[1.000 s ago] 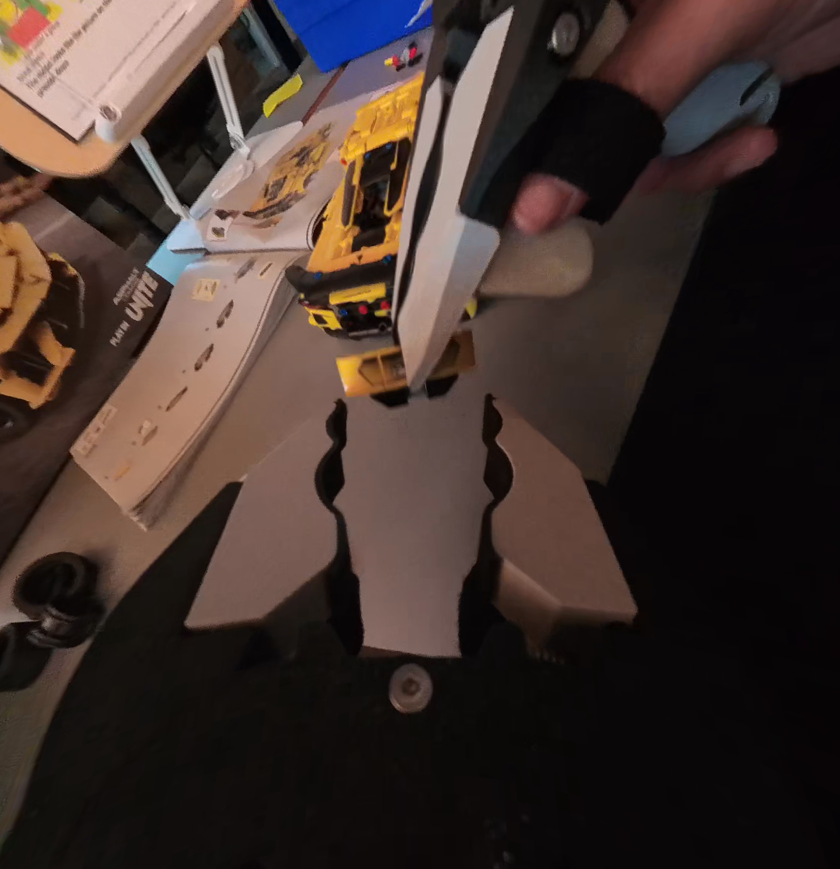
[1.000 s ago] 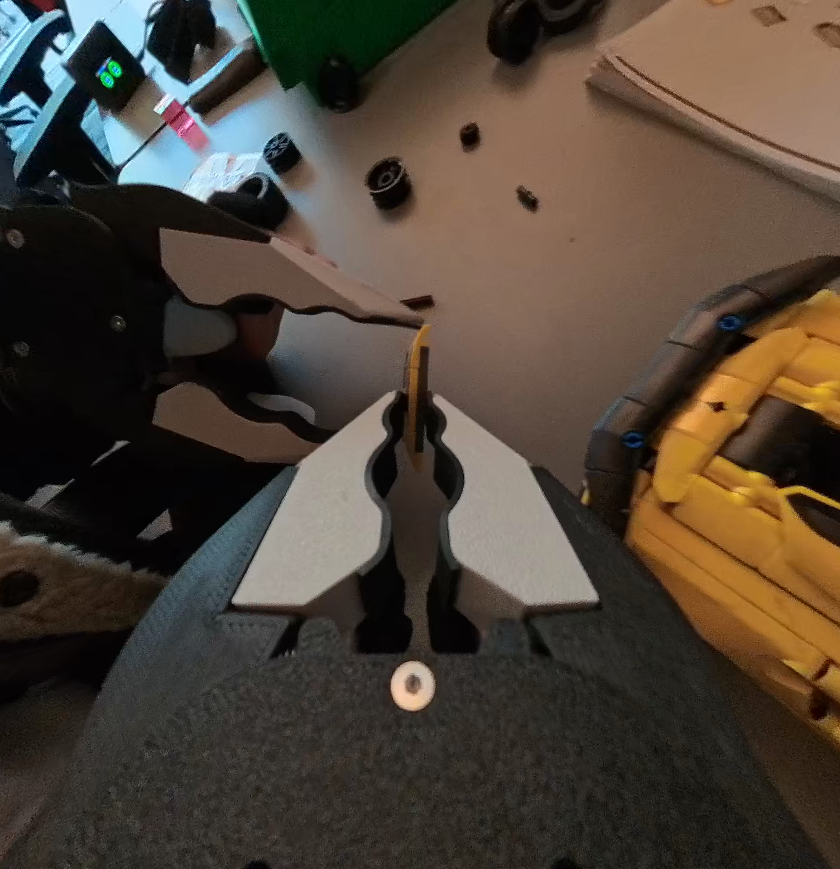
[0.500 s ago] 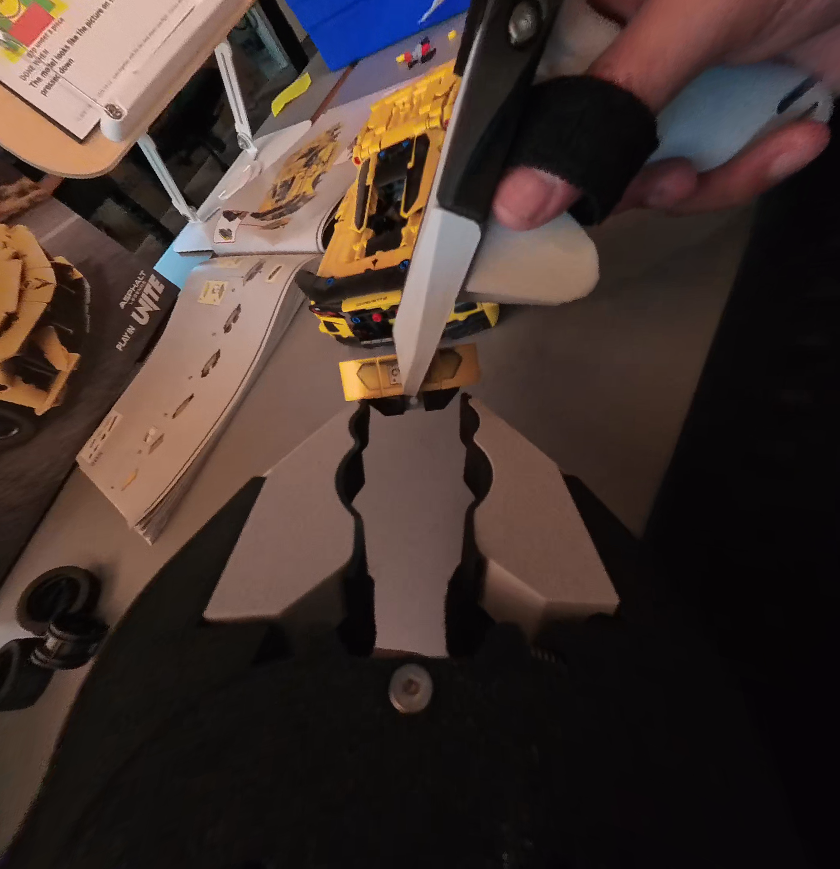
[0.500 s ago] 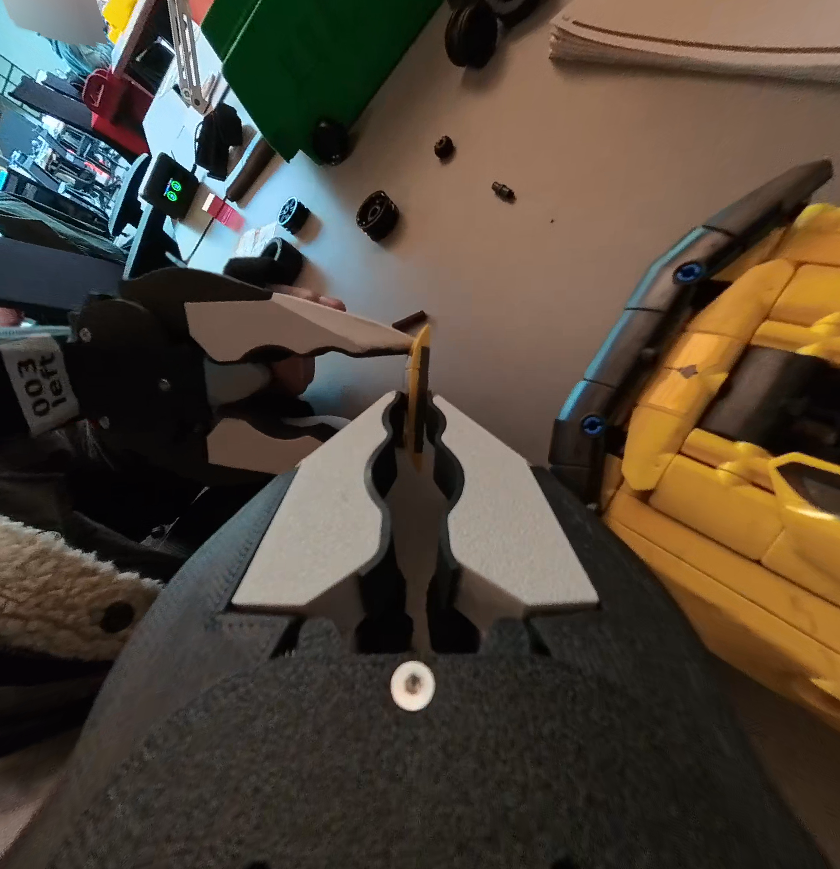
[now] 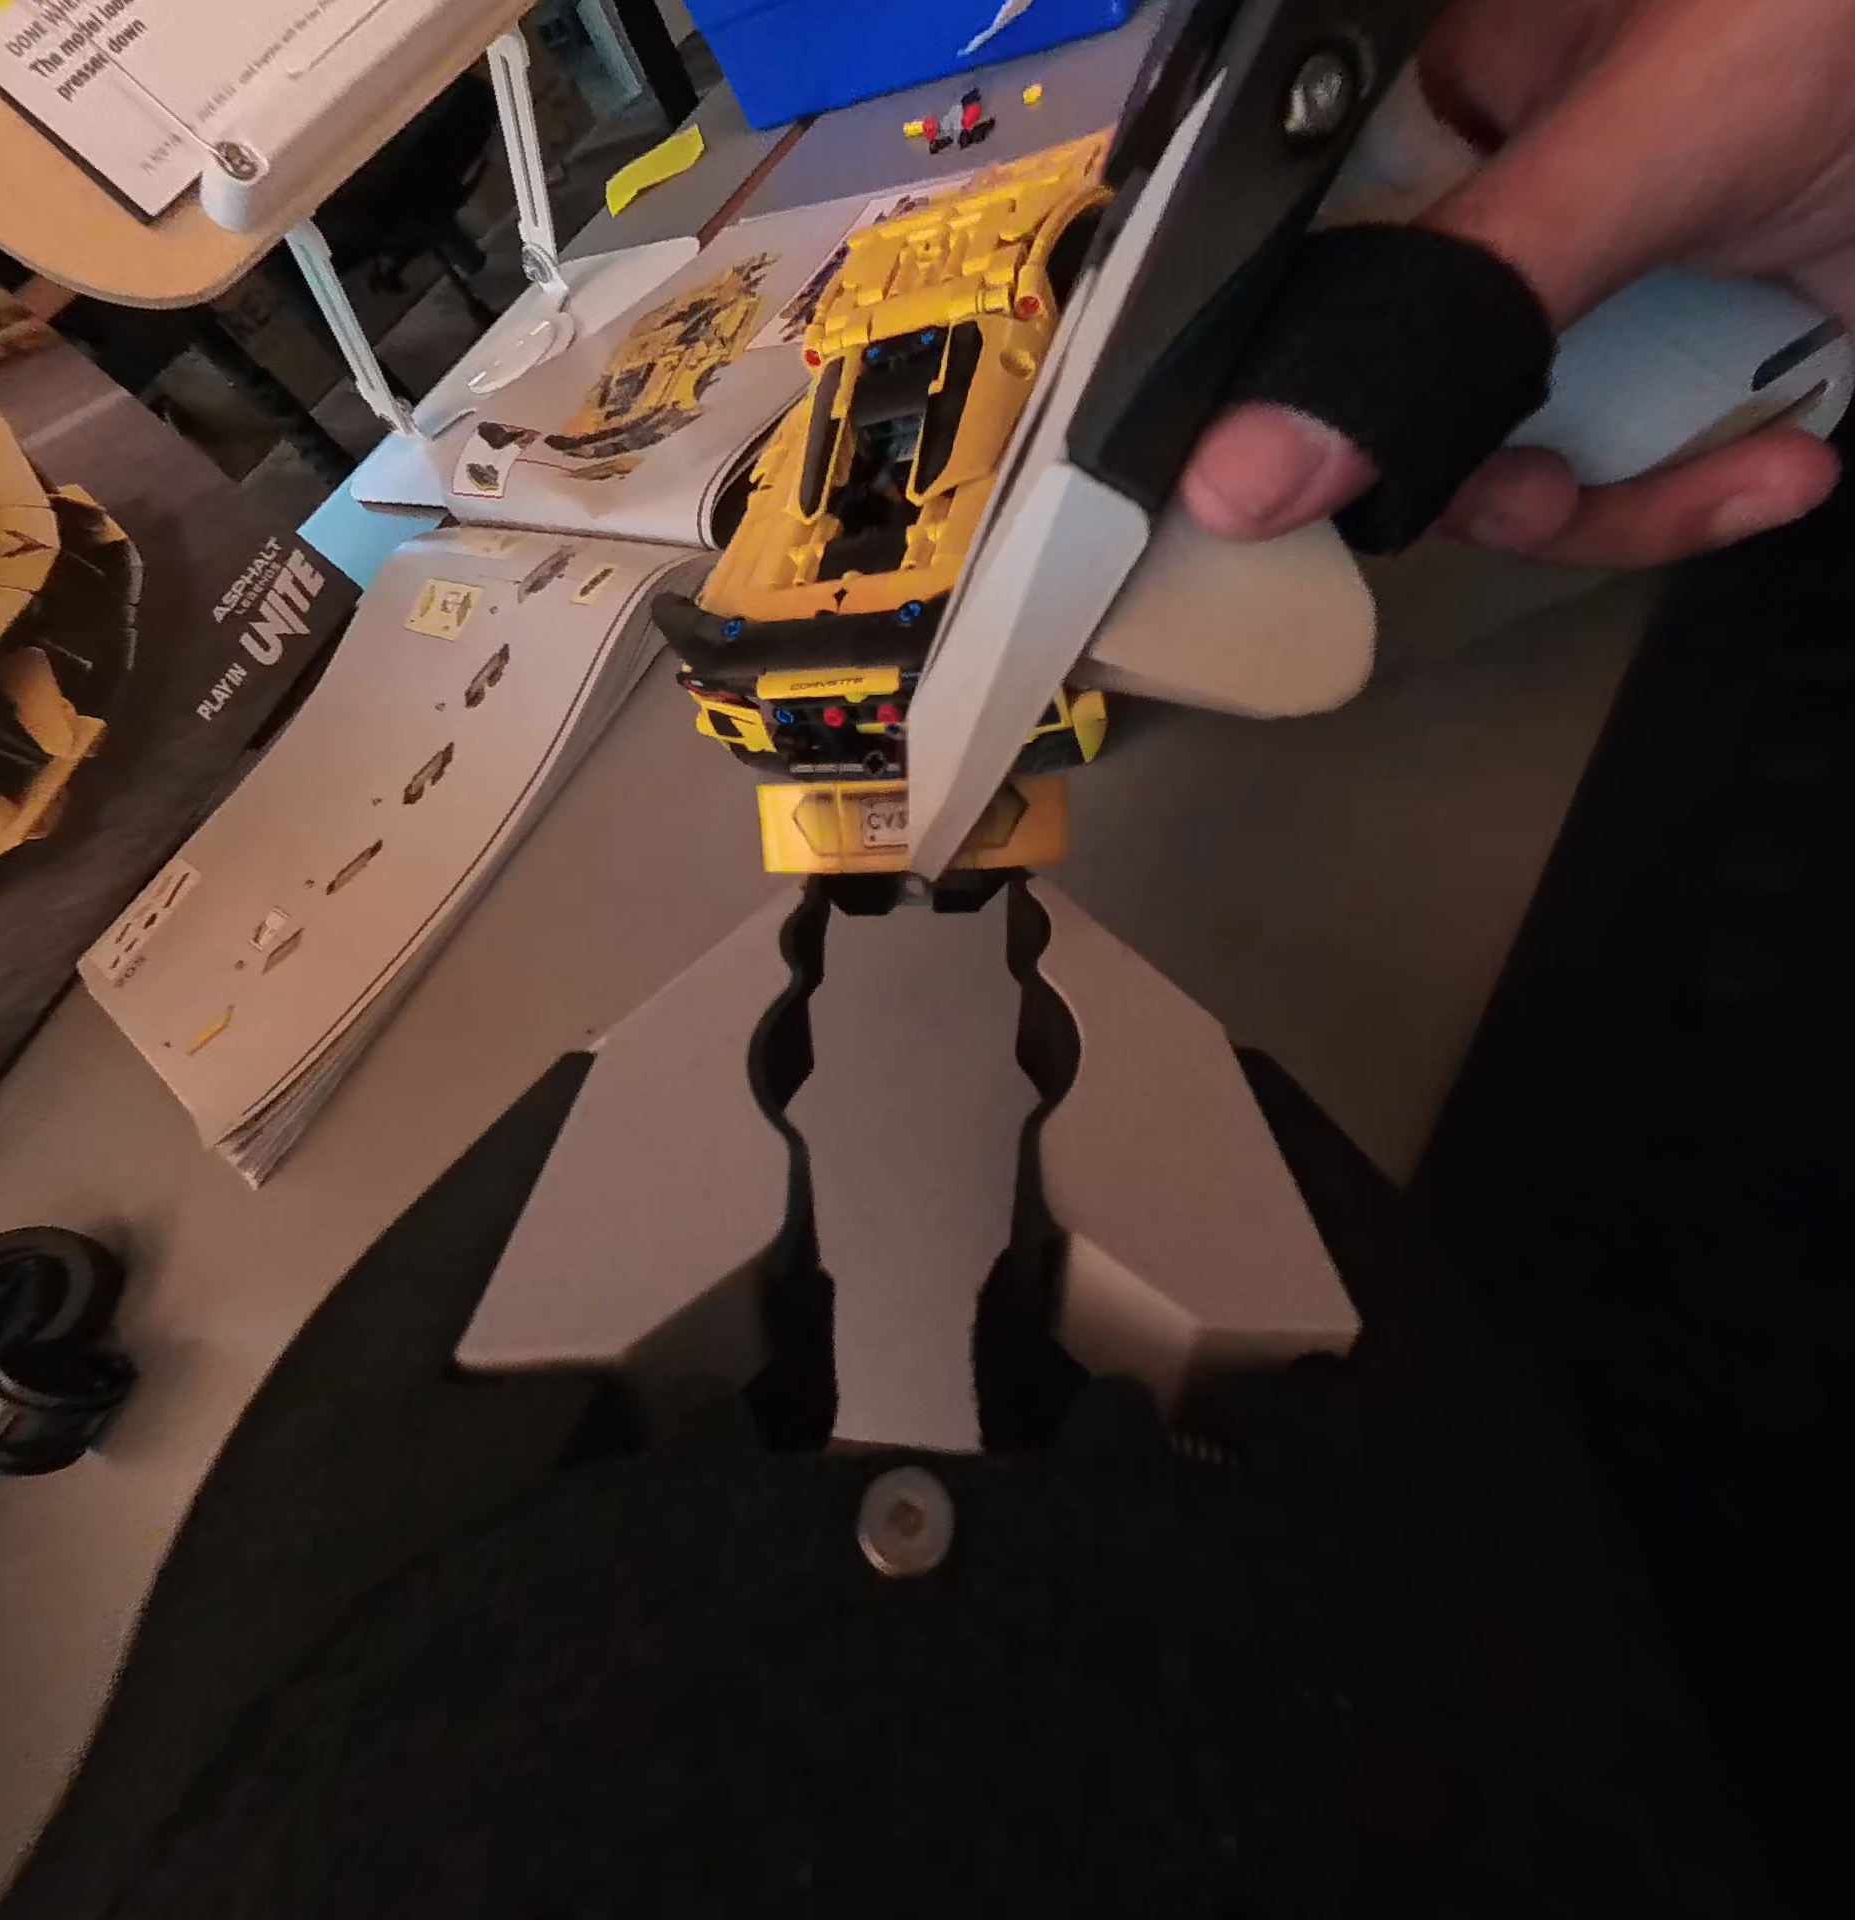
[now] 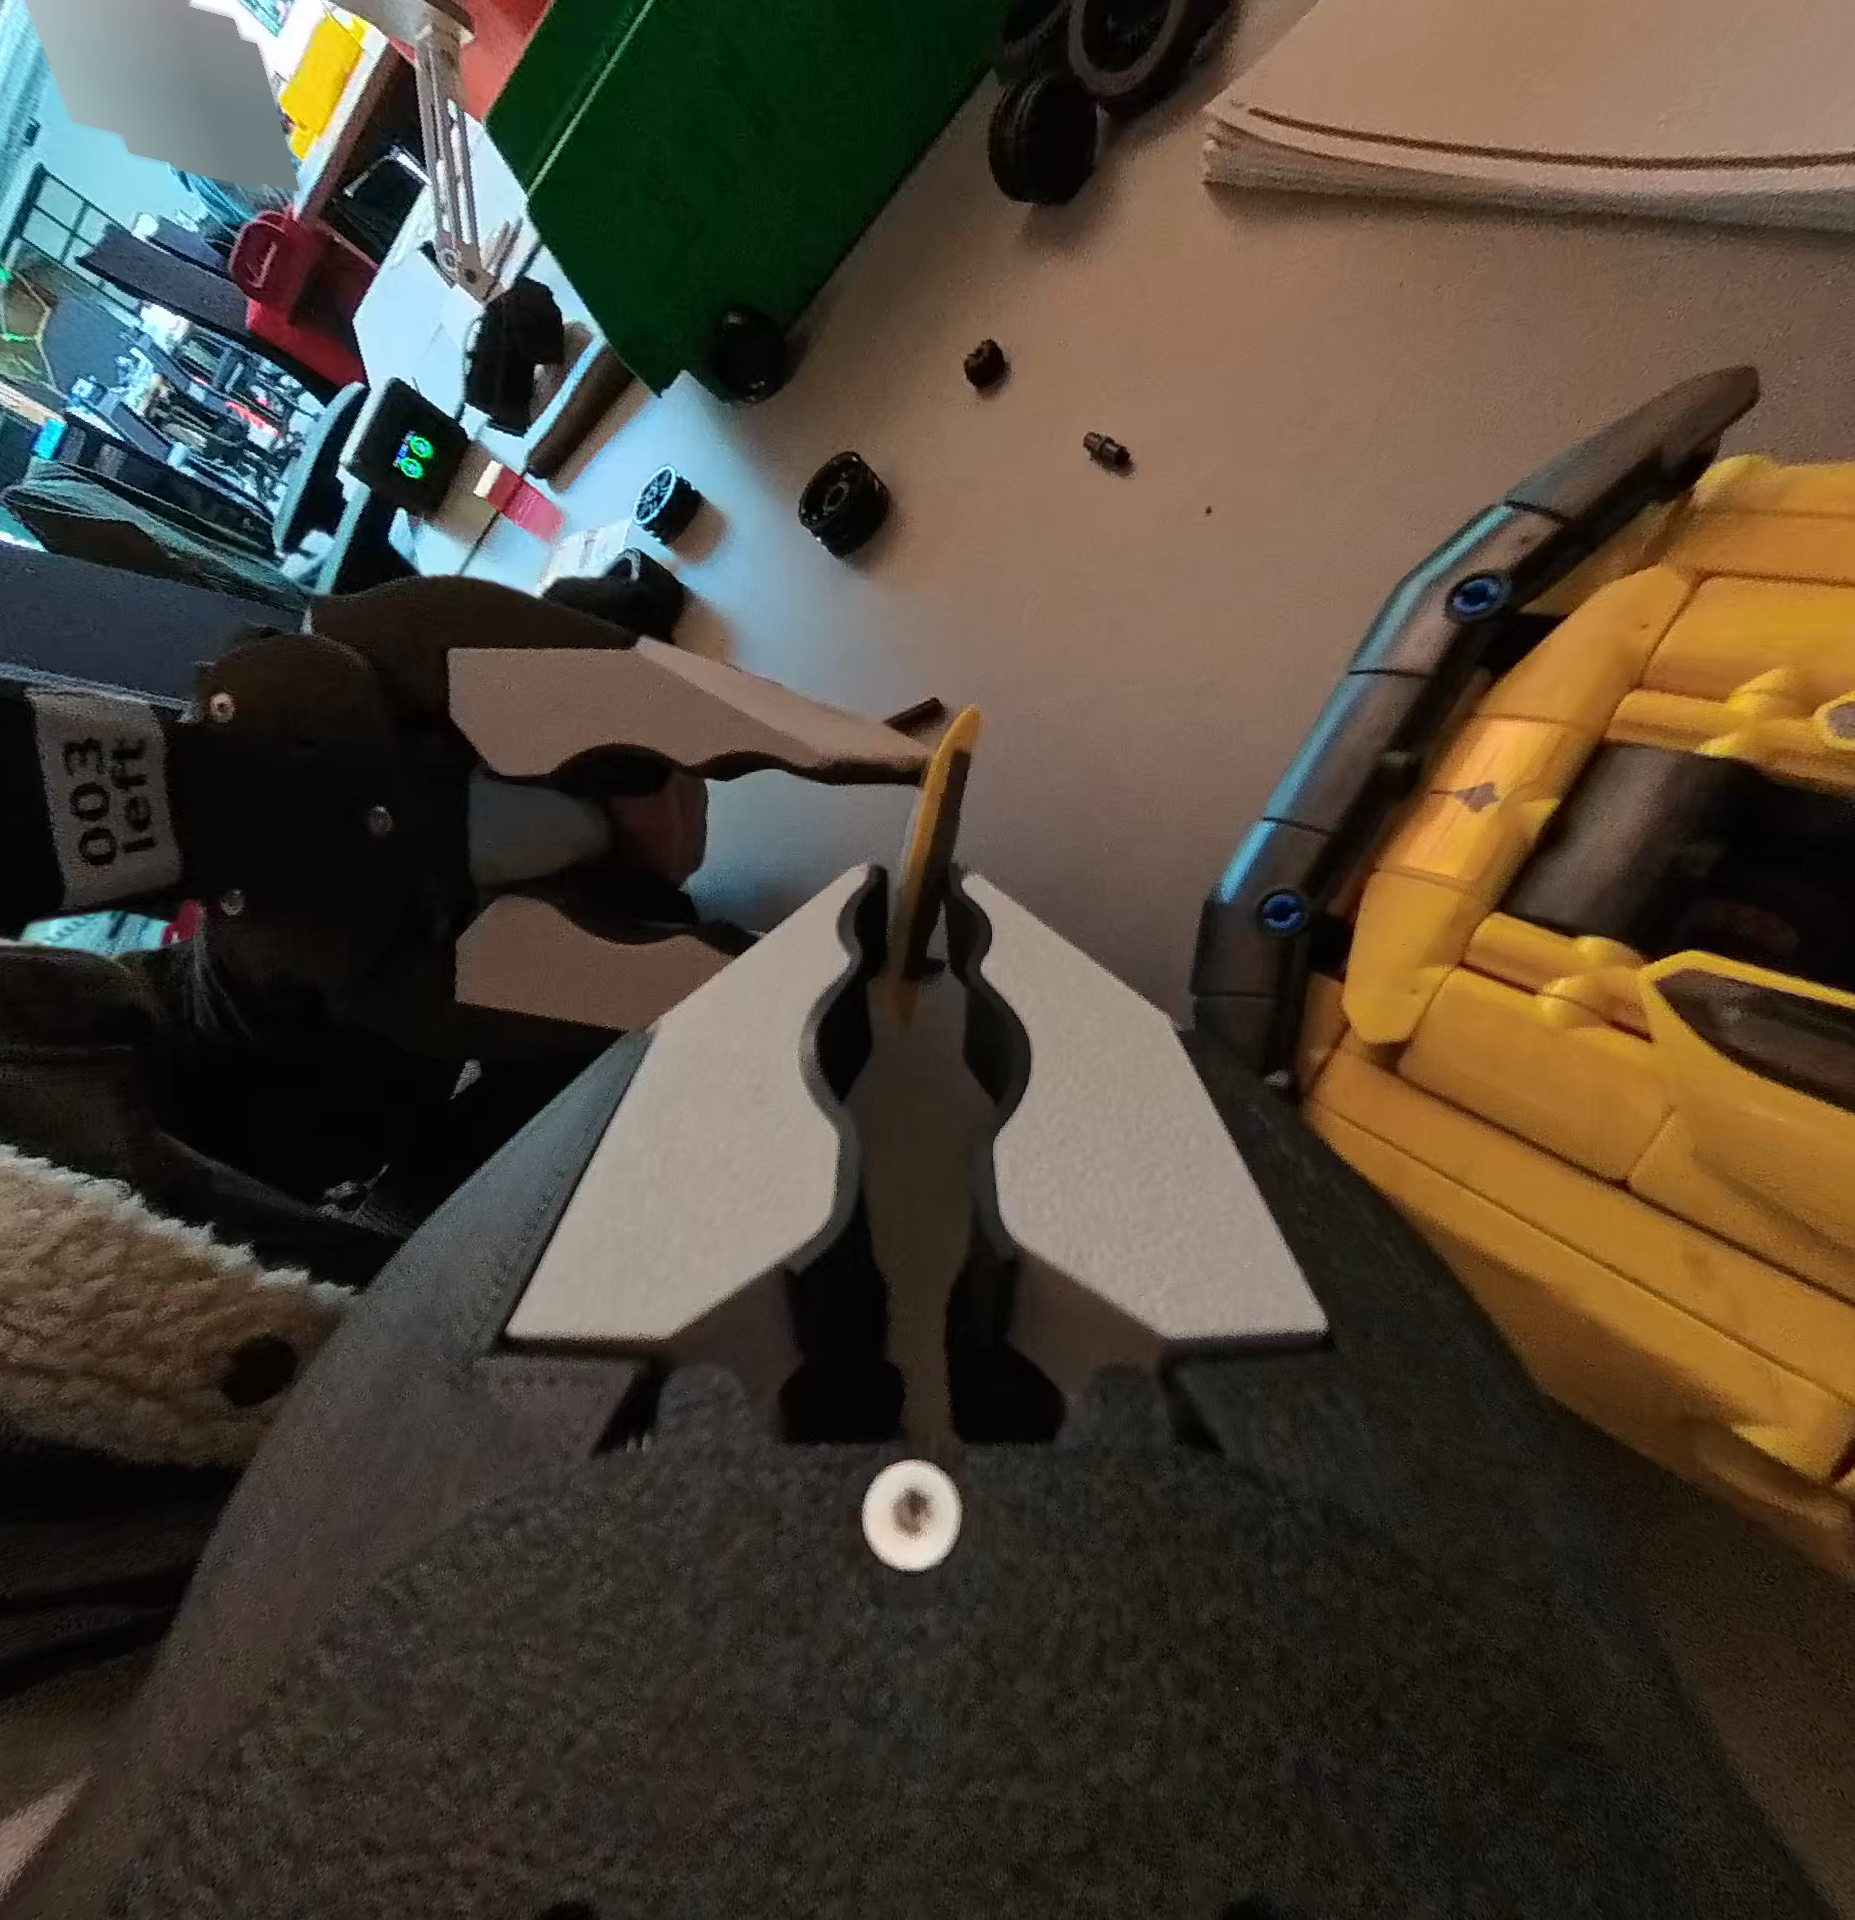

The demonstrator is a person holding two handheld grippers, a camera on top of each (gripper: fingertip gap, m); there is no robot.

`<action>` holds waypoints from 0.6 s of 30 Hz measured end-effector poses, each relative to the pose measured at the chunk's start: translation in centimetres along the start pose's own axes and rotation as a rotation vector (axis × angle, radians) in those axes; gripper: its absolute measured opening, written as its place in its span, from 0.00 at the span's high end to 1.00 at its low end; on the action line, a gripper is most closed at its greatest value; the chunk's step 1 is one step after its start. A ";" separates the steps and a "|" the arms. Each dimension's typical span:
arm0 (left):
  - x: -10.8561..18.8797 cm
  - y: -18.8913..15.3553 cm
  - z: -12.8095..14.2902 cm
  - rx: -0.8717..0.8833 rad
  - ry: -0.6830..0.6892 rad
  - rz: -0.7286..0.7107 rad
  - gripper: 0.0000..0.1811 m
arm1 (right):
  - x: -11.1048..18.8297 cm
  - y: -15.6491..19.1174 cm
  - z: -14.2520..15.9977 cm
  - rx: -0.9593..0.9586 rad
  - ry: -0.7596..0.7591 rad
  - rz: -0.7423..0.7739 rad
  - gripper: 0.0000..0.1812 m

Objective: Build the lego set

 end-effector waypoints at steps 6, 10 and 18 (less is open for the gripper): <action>0.0 0.2 0.0 0.054 -0.017 0.040 0.82 | 0.5 0.1 0.1 0.005 -0.019 -0.027 0.91; -0.1 0.5 0.1 0.098 -0.022 0.074 0.82 | 1.1 -0.1 -0.3 0.022 -0.041 -0.022 0.91; -1.9 2.5 1.0 0.180 0.010 0.197 0.82 | 2.7 -0.4 -1.2 0.183 -0.075 0.049 0.89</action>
Point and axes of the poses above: each gripper's, where its closed fingertips meet, x back along the fingers, z out of its underside, y = z × x across the jaws, the point moved 5 cm from there along x, back along the fingers, and after that the axes turned 7 degrees about -z, right-handed, at the moved point
